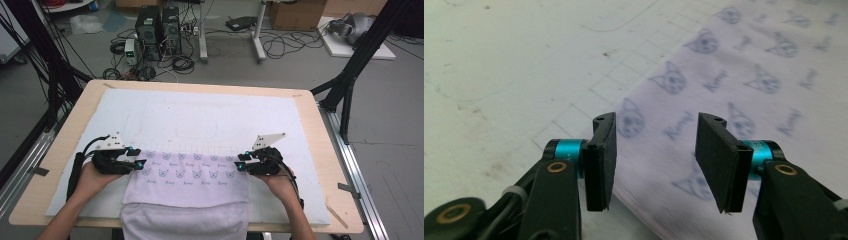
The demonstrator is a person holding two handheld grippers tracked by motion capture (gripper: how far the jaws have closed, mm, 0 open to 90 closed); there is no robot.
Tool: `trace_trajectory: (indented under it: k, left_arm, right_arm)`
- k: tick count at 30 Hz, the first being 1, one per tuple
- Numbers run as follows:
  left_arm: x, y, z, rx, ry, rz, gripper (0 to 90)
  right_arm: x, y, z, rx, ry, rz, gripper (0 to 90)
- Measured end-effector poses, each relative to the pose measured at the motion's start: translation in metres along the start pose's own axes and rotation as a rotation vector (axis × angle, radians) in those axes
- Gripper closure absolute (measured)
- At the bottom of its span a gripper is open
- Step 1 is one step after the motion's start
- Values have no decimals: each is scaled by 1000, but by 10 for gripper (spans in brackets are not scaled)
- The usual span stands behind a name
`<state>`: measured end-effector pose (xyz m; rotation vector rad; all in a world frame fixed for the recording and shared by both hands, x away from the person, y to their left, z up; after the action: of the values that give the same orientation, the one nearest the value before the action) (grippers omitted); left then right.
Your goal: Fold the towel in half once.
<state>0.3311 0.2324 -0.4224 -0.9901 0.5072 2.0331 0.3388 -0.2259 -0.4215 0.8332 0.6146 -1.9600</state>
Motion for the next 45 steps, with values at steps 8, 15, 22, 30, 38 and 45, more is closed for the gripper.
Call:
trace_trajectory:
  k: [8, 15, 22, 30, 38, 45]
  left_arm:
    - [2, -27, -17, -23, -46, 94, 464]
    - [6, -31, -23, -32, -71, 101, 458]
    - [14, -26, -26, -9, -72, 78, 535]
    - [12, -22, -26, 4, -59, 32, 784]
    - [-1, -30, -26, -27, -43, 44, 856]
    - [-58, -61, -22, -115, 15, 52, 859]
  right_arm:
    - [7, 28, -9, 20, -9, -60, 532]
    - [10, 29, -13, 35, -16, -70, 497]
    - [17, 28, -12, 37, -36, -73, 498]
    - [14, 23, -22, 20, -78, -47, 675]
    - [8, 29, -19, -27, -72, -62, 863]
    - [-32, 64, 3, 115, -41, -58, 866]
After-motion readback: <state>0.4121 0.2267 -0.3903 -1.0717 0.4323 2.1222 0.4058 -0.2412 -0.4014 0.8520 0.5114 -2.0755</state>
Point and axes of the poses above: each handheld gripper's, and its own axes: z roughly backward along the jaws, x roughly out of its underside, y roughly to its right, the point moved 1 cm from there along -z, roughly forward along the jaws
